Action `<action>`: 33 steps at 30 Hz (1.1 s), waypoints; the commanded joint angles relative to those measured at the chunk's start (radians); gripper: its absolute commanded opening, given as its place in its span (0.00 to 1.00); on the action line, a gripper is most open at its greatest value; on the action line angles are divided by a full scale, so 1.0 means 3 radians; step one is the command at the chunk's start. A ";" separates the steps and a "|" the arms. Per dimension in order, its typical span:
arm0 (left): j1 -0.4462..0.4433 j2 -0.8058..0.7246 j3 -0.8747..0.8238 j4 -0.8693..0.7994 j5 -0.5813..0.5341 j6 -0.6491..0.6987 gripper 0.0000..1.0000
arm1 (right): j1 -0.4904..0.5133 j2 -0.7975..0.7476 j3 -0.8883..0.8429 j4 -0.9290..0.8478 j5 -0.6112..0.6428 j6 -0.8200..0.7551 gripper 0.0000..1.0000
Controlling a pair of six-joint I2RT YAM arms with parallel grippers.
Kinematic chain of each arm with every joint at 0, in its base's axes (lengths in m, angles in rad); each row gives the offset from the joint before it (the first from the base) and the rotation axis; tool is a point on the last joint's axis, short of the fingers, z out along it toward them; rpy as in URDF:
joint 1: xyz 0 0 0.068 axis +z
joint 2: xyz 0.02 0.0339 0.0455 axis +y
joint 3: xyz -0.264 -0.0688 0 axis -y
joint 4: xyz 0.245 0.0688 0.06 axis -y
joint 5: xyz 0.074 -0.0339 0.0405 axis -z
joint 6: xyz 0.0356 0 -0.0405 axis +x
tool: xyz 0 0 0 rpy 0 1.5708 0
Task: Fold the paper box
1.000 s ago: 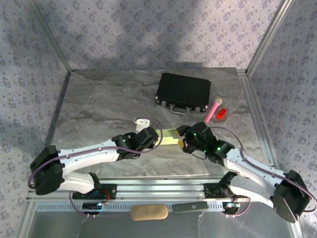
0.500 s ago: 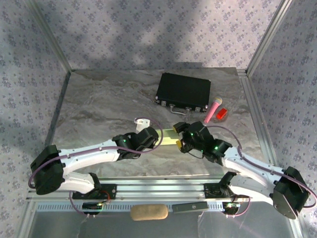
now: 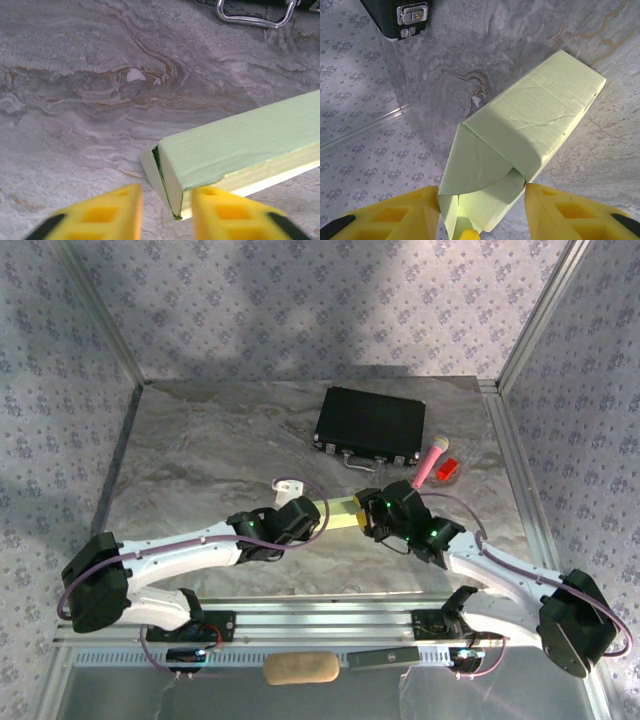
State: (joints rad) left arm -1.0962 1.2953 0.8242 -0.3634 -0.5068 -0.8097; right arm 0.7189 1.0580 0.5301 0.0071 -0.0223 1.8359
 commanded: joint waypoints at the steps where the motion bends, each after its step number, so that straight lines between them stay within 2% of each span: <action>1: -0.0033 -0.0316 0.0045 -0.0068 0.0113 -0.0042 0.43 | -0.0025 0.0042 -0.0036 -0.0010 0.0008 -0.0030 0.48; 6: 0.0077 -0.0732 -0.0004 -0.0027 0.0257 -0.0122 0.58 | -0.0040 0.0073 -0.0056 -0.0001 0.0004 -0.0040 0.46; 9: 0.0458 -0.0789 -0.0128 0.0176 0.0886 -0.0257 0.59 | -0.0034 0.0095 -0.0047 -0.0002 0.0005 -0.0055 0.46; 11: 0.0604 -0.0762 -0.0206 0.0360 0.1122 -0.0317 0.60 | -0.0026 0.0114 -0.0033 -0.0010 0.0005 -0.0067 0.46; 26: 0.0766 -0.0469 -0.0496 0.0804 0.1380 -0.0548 0.48 | 0.0002 0.0139 -0.0054 -0.0058 0.0023 -0.0104 0.40; 33: 0.0766 -0.0472 -0.0654 0.0929 0.1407 -0.0614 0.36 | -0.0002 0.0134 -0.0065 -0.0088 0.0025 -0.0121 0.35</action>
State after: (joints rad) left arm -0.8703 1.1561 0.6472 -0.1078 -0.0990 -0.9829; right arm 0.7139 1.0878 0.5274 0.0311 -0.0227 1.8153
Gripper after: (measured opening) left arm 0.370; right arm 0.355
